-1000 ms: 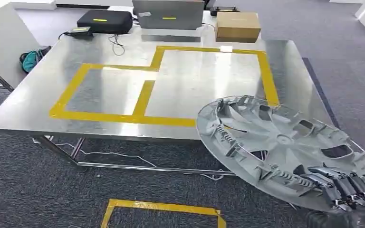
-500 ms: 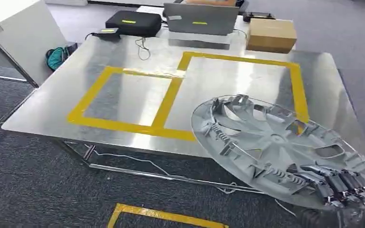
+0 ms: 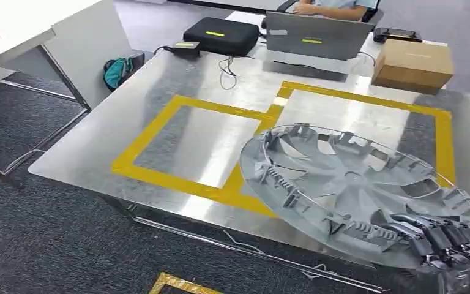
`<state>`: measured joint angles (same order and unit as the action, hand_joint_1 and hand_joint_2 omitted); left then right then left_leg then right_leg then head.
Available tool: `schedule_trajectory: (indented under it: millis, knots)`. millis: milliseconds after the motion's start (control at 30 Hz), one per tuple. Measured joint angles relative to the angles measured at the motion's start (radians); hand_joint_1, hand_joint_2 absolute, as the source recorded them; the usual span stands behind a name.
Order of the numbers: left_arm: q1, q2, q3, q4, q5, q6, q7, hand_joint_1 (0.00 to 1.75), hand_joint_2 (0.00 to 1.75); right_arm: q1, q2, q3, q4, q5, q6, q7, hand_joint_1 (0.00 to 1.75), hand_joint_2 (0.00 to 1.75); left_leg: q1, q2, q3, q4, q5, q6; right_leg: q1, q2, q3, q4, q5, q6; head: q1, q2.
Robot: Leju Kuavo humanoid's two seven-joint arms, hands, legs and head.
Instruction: Take the parts from the cabinet and place them on the table.
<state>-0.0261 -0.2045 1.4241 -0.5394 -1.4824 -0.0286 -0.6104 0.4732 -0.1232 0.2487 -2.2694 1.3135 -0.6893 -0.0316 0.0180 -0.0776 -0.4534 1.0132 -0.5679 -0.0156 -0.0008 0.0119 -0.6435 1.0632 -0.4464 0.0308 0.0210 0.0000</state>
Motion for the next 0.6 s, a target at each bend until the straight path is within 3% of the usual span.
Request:
schedule_trajectory:
  millis: [67, 100, 133, 167, 200, 233, 267, 300, 333, 367, 400, 433, 467, 533, 600]
  knots:
    - [-0.008, -0.007, 0.0, -0.015, 0.0, -0.007, 0.0, 0.0, 1.75, 0.0, -0.01, 0.008, 0.002, -0.022, 0.0, 0.039, 1.15, 1.75, -0.001, 0.009, -0.01, 0.028, 0.023, -0.012, -0.005, 0.0, 0.023, -0.01, -0.006, -0.012, 0.0, 0.0]
    - [-0.012, -0.011, 0.0, -0.022, 0.0, -0.011, 0.0, 0.0, 1.75, 0.001, -0.015, 0.012, 0.003, -0.032, 0.0, 0.053, 1.15, 1.75, -0.004, 0.039, -0.05, 0.097, 0.051, -0.016, -0.007, -0.005, 0.039, -0.018, -0.006, -0.018, -0.001, 0.0]
    - [-0.014, -0.016, 0.0, -0.029, 0.001, -0.018, 0.0, 0.0, 1.75, 0.0, -0.02, 0.016, 0.005, -0.045, 0.001, 0.073, 1.15, 1.75, -0.006, 0.057, -0.099, 0.17, 0.055, -0.018, -0.008, -0.009, 0.052, -0.026, -0.01, -0.024, -0.005, 0.0]
    - [-0.012, -0.019, 0.0, -0.034, 0.001, -0.024, 0.002, 0.0, 1.75, 0.0, -0.021, 0.018, 0.009, -0.058, 0.002, 0.093, 1.15, 1.75, -0.006, 0.065, -0.152, 0.234, 0.024, -0.018, -0.007, -0.011, 0.065, -0.034, -0.017, -0.028, -0.003, 0.0]
    - [-0.009, -0.022, 0.0, -0.042, 0.002, -0.032, 0.003, 0.0, 1.75, -0.001, -0.024, 0.018, 0.013, -0.08, 0.006, 0.114, 1.15, 1.75, -0.007, 0.065, -0.199, 0.28, -0.028, -0.018, -0.006, -0.011, 0.078, -0.039, -0.025, -0.031, -0.004, 0.0]
    - [-0.005, -0.023, 0.0, -0.053, 0.003, -0.043, 0.004, 0.0, 1.75, -0.002, -0.028, 0.018, 0.016, -0.103, 0.013, 0.133, 1.15, 1.75, -0.008, 0.065, -0.229, 0.295, -0.07, -0.015, -0.006, -0.01, 0.09, -0.042, -0.033, -0.032, -0.005, 0.0]
    - [-0.004, -0.026, 0.0, -0.061, 0.003, -0.053, 0.004, 0.0, 1.75, -0.002, -0.03, 0.018, 0.018, -0.126, 0.023, 0.149, 1.15, 1.75, -0.009, 0.065, -0.248, 0.288, -0.089, -0.012, -0.006, -0.01, 0.103, -0.043, -0.044, -0.033, -0.004, 0.0]
    - [-0.004, -0.028, 0.0, -0.07, 0.003, -0.062, 0.004, 0.0, 1.75, -0.002, -0.032, 0.018, 0.021, -0.146, 0.031, 0.162, 1.15, 1.75, -0.01, 0.065, -0.253, 0.26, -0.073, -0.01, -0.006, -0.01, 0.118, -0.043, -0.055, -0.032, -0.005, 0.0]
    - [-0.004, -0.028, 0.0, -0.078, 0.003, -0.068, 0.004, 0.0, 1.75, -0.001, -0.034, 0.018, 0.026, -0.167, 0.037, 0.169, 1.15, 1.75, -0.011, 0.066, -0.245, 0.207, -0.025, -0.008, -0.006, -0.01, 0.133, -0.043, -0.067, -0.031, -0.004, 0.0]
    - [-0.003, -0.028, 0.0, -0.084, 0.003, -0.073, 0.004, 0.0, 1.75, 0.0, -0.036, 0.018, 0.029, -0.185, 0.042, 0.172, 1.15, 1.75, -0.014, 0.066, -0.229, 0.129, 0.053, -0.003, -0.006, -0.011, 0.148, -0.043, -0.079, -0.029, -0.004, 0.0]
    - [-0.001, -0.028, 0.001, -0.089, 0.003, -0.075, 0.004, 0.0, 1.75, 0.001, -0.037, 0.018, 0.03, -0.201, 0.045, 0.172, 1.15, 1.75, -0.017, 0.072, -0.214, 0.057, 0.132, 0.003, -0.007, -0.011, 0.142, -0.045, -0.09, -0.023, -0.005, 0.0]
    - [0.0, -0.028, 0.001, -0.091, 0.003, -0.076, 0.004, 0.0, 1.75, 0.0, -0.037, 0.018, 0.032, -0.211, 0.046, 0.172, 1.15, 1.75, -0.021, 0.077, -0.217, 0.008, 0.165, 0.002, 0.0, -0.009, 0.162, -0.032, -0.106, -0.015, -0.005, 0.0]
    - [0.0, -0.028, 0.001, -0.094, 0.003, -0.077, 0.005, 0.0, 1.75, 0.0, -0.04, 0.017, 0.034, -0.217, 0.047, 0.171, 1.15, 1.75, -0.021, 0.076, -0.213, 0.015, 0.166, 0.002, 0.001, -0.008, 0.154, -0.036, -0.117, -0.011, -0.006, 0.0]
    - [0.001, -0.033, 0.0, -0.1, 0.003, -0.077, 0.005, 0.0, 1.75, 0.0, -0.042, 0.016, 0.034, -0.222, 0.048, 0.172, 1.15, 1.75, -0.026, 0.073, -0.209, 0.016, 0.173, 0.012, -0.002, -0.009, 0.168, -0.054, -0.126, -0.002, -0.005, 0.0]
    - [-0.001, -0.037, 0.0, -0.104, 0.003, -0.077, 0.005, 0.0, 1.75, 0.0, -0.045, 0.015, 0.034, -0.224, 0.048, 0.171, 1.15, 1.75, -0.013, 0.071, -0.197, 0.004, 0.174, 0.02, -0.001, -0.011, 0.177, -0.048, -0.138, 0.01, -0.004, 0.0]
